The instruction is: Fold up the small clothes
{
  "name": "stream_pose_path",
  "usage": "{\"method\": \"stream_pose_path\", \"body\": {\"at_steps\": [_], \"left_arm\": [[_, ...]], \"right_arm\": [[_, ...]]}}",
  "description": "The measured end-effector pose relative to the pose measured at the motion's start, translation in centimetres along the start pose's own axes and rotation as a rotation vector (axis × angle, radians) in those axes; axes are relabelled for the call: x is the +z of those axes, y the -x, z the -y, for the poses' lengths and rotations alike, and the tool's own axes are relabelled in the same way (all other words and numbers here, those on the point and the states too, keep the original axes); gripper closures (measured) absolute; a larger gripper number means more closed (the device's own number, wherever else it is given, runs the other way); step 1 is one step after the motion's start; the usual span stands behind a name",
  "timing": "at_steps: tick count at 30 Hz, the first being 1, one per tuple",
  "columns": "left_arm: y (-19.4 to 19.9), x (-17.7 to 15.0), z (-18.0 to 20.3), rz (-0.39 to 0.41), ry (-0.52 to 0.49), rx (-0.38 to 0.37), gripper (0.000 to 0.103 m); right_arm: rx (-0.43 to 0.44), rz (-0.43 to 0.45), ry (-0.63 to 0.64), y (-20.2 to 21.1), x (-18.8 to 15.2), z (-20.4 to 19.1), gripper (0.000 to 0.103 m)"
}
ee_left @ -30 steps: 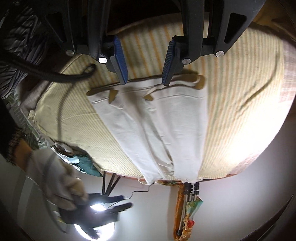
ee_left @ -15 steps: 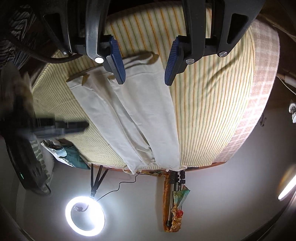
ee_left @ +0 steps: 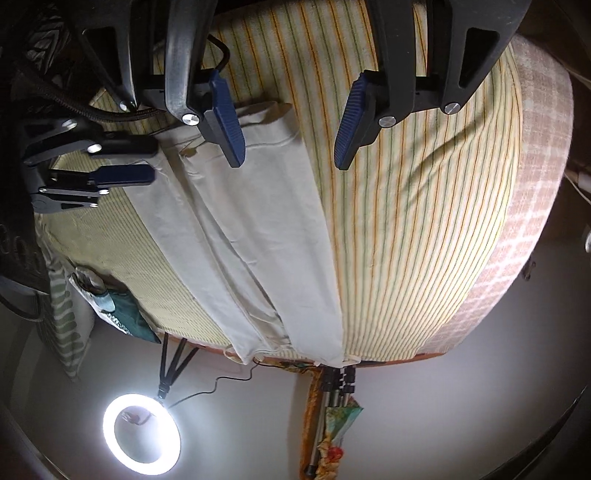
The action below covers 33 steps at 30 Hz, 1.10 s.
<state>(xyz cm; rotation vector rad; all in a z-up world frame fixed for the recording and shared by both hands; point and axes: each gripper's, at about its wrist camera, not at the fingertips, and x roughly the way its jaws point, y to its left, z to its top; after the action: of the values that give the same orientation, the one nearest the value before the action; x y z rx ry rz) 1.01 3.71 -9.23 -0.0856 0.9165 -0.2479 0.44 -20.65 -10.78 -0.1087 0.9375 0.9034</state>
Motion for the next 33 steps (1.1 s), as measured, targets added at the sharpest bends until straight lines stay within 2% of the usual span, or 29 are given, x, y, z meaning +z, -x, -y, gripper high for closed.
{"method": "stream_pose_path", "body": {"at_steps": [1, 3, 6, 9, 12, 14, 16, 18, 23, 25, 29, 33], "left_arm": [[0.0, -0.1, -0.4, -0.003, 0.016, -0.007, 0.051], [0.0, -0.2, -1.1, -0.013, 0.053, -0.024, 0.051], [-0.3, -0.3, -2.0, -0.034, 0.109, -0.059, 0.051], [-0.8, -0.4, -2.6, -0.062, 0.17, -0.107, 0.054], [-1.3, -0.4, -2.6, -0.089, 0.193, -0.14, 0.059], [-1.7, -0.4, -2.0, -0.108, 0.181, -0.144, 0.066], [-2.1, -0.6, -1.7, -0.129, 0.179, -0.157, 0.068], [-2.3, -0.5, -1.5, -0.129, 0.177, -0.16, 0.068], [-2.4, -0.4, -1.4, -0.136, 0.168, -0.159, 0.077], [-2.4, -0.5, -1.2, -0.136, 0.156, -0.153, 0.082], [-2.4, -0.5, -0.8, -0.134, 0.132, -0.146, 0.091], [-2.0, -0.3, -0.7, -0.119, 0.127, -0.149, 0.099]], "right_arm": [[0.003, 0.021, -0.023, 0.8, -0.2, 0.5, 0.067], [-0.035, 0.055, -0.068, 2.0, -0.9, 1.7, 0.056], [-0.058, 0.066, -0.191, 3.2, -2.3, 4.9, 0.054], [0.018, 0.06, -0.354, 3.5, -3.9, 8.5, 0.055], [0.124, 0.073, -0.438, 3.5, -4.8, 10.3, 0.054], [0.176, 0.076, -0.468, 3.4, -4.9, 10.8, 0.055], [0.215, 0.07, -0.485, 3.0, -5.0, 10.8, 0.055], [0.233, 0.062, -0.476, 2.4, -4.8, 10.4, 0.055], [0.266, 0.053, -0.461, 1.7, -4.2, 9.5, 0.055], [0.26, 0.048, -0.44, 1.5, -4.1, 9.4, 0.058], [0.274, 0.019, -0.447, 0.8, -4.1, 9.4, 0.083], [0.281, 0.022, -0.472, 0.6, -4.1, 9.6, 0.092]]}}
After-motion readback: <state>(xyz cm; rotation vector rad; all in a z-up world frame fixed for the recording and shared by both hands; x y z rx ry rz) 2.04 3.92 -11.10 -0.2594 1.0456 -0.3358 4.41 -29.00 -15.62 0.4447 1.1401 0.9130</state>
